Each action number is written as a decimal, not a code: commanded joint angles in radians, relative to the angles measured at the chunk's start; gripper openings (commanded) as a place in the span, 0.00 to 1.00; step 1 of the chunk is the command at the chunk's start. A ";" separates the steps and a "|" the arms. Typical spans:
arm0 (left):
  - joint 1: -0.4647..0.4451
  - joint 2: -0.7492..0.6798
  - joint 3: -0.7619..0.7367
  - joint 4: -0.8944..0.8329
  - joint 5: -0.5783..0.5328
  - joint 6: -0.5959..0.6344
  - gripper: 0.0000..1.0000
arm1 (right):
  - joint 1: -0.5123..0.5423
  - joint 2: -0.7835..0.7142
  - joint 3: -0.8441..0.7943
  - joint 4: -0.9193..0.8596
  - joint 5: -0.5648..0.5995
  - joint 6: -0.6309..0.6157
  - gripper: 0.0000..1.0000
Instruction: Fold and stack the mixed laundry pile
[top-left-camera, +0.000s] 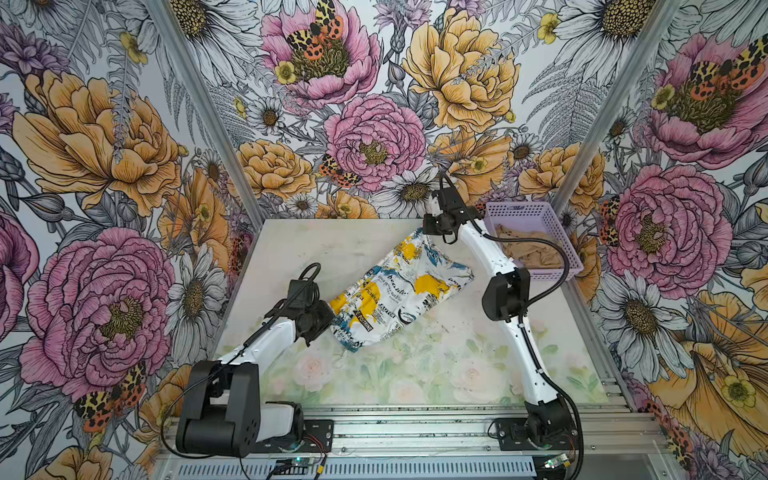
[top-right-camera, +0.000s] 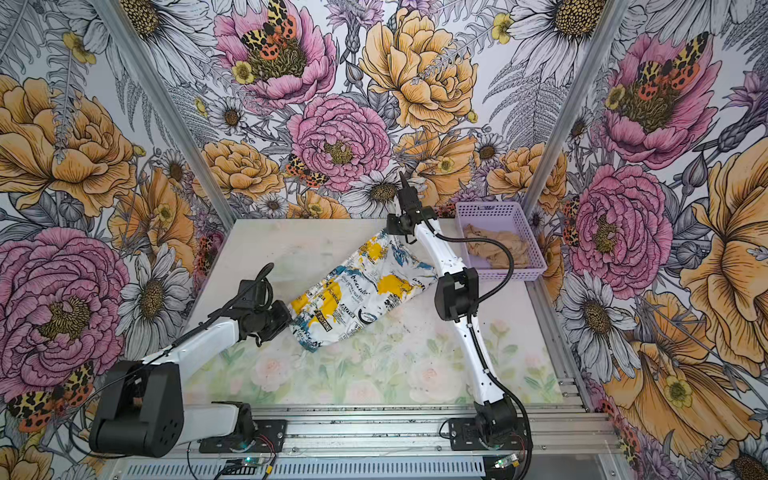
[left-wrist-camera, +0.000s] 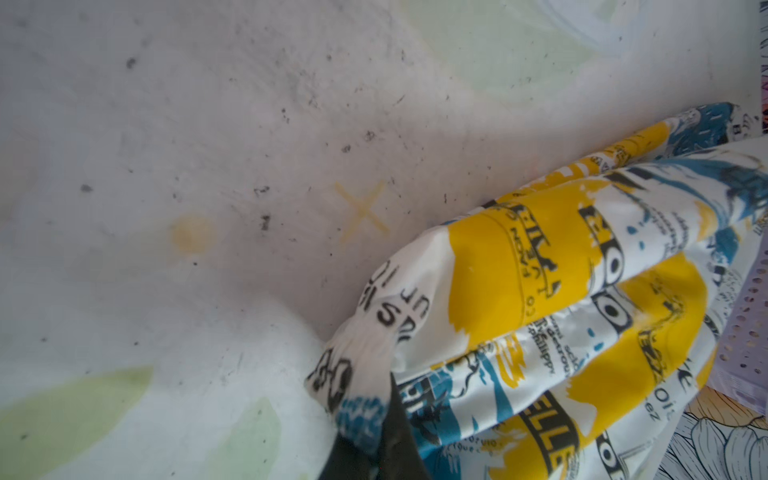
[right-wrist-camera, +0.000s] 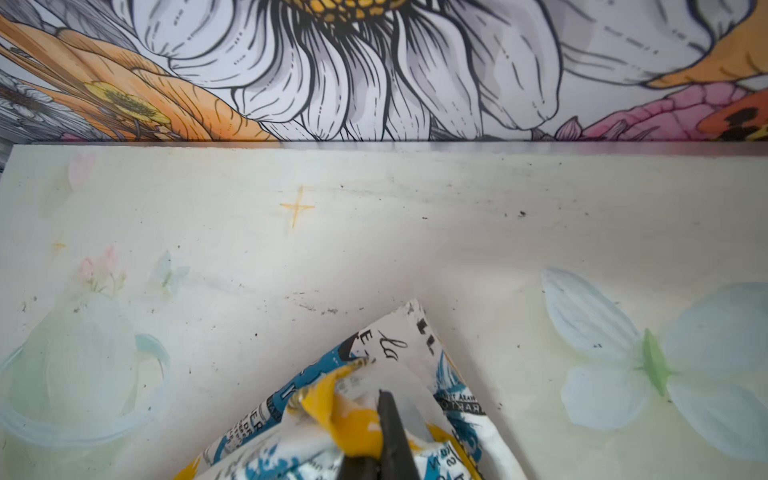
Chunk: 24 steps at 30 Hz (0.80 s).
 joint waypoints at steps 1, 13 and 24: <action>0.019 0.027 0.030 0.033 -0.040 0.037 0.00 | -0.015 0.018 0.034 0.097 0.068 0.018 0.00; 0.019 0.012 0.053 0.013 -0.104 0.014 0.63 | -0.045 -0.087 -0.116 0.159 0.112 -0.030 0.68; -0.053 -0.139 0.108 -0.116 -0.227 0.014 0.83 | -0.037 -0.320 -0.474 0.180 0.183 -0.092 0.82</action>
